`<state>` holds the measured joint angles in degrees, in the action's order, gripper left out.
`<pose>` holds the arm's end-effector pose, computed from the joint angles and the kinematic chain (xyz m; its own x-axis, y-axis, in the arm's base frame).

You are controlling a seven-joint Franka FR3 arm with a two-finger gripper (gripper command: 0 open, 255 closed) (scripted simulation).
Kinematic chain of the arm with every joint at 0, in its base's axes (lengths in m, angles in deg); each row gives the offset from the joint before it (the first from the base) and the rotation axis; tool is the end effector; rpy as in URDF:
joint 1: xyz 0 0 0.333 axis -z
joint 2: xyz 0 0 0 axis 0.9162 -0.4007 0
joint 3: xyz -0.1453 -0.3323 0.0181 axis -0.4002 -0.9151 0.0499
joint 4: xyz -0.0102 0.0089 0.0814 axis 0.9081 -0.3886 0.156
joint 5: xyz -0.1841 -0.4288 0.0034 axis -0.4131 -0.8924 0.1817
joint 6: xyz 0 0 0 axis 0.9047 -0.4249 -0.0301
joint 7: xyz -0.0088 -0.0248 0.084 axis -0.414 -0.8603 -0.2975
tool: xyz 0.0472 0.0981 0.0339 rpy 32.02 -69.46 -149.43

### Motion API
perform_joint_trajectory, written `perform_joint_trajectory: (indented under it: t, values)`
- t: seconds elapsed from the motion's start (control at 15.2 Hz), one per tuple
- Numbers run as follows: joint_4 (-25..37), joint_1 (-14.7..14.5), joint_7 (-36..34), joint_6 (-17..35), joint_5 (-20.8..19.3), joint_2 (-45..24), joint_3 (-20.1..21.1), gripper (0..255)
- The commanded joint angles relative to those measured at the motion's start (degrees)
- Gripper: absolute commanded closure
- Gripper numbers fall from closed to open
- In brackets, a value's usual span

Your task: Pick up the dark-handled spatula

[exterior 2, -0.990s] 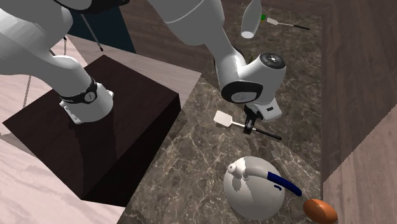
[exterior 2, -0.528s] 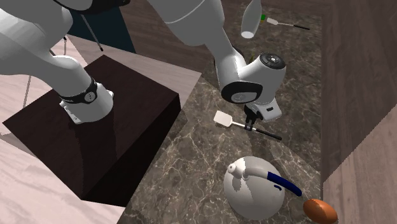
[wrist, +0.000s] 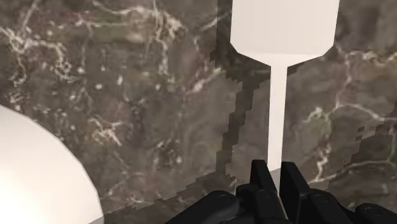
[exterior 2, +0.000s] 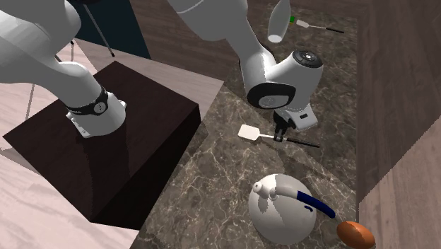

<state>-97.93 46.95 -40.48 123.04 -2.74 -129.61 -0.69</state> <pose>0.6308 0.3333 0.0941 0.9836 0.1678 0.0668 0.1682 -0.9858 -0.0007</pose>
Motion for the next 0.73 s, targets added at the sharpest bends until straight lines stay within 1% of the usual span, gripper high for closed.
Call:
perform_joint_trajectory:
  t: [0.0,0.53,0.66]
  values:
    - [-0.8,0.2,0.1,-0.8,0.2,1.5,0.3,255]
    - [-2.1,1.1,1.0,-4.5,1.3,6.6,1.5,255]
    - [-2.2,1.1,1.0,-4.6,1.4,6.7,1.5,255]
